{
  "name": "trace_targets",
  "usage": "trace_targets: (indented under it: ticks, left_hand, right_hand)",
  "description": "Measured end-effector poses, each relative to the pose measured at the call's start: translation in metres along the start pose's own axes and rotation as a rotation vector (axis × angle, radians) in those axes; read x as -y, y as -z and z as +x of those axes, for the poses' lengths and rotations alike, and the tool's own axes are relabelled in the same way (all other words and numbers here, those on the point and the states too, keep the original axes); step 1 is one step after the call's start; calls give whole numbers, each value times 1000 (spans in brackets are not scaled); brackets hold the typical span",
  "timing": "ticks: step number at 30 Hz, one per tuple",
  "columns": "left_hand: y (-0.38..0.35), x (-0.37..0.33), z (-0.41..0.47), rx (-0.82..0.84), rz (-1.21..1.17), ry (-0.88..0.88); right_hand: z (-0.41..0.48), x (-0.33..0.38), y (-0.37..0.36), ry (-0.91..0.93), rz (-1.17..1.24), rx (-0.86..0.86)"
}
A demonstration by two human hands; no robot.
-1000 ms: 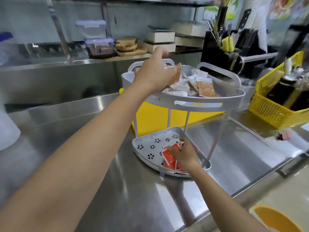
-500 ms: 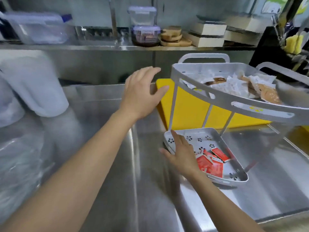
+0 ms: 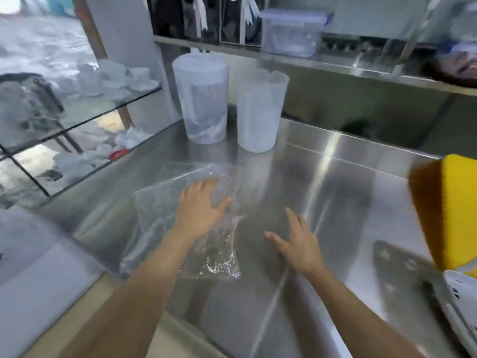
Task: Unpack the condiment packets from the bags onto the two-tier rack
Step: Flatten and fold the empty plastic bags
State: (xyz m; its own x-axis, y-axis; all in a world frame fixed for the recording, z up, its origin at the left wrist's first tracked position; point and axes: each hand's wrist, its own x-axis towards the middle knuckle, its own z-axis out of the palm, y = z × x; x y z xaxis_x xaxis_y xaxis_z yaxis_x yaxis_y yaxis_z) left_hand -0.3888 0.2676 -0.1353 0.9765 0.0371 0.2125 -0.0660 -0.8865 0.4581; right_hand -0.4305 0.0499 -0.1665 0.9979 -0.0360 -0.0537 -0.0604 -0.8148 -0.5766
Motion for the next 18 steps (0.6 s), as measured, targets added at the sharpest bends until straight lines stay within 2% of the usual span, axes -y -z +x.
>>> trace_targets:
  ticks: [4,8,12,15,18]
  left_hand:
    - [11,71,-5,-56,83,159]
    - [14,119,-11,-3,106,490]
    - [11,146,-15,87,-21,763]
    - [13,151,-12,43,-108,801]
    - [13,157,-1,46,-424,914]
  right_hand:
    - [34,40,-43,-65,111,107]
    - [52,70,-68,-203,299,136]
    - [66,81,-85,-316,436,146]
    - [74,83,-90,-357,540,150]
    - [81,86,-87,-347,613,143]
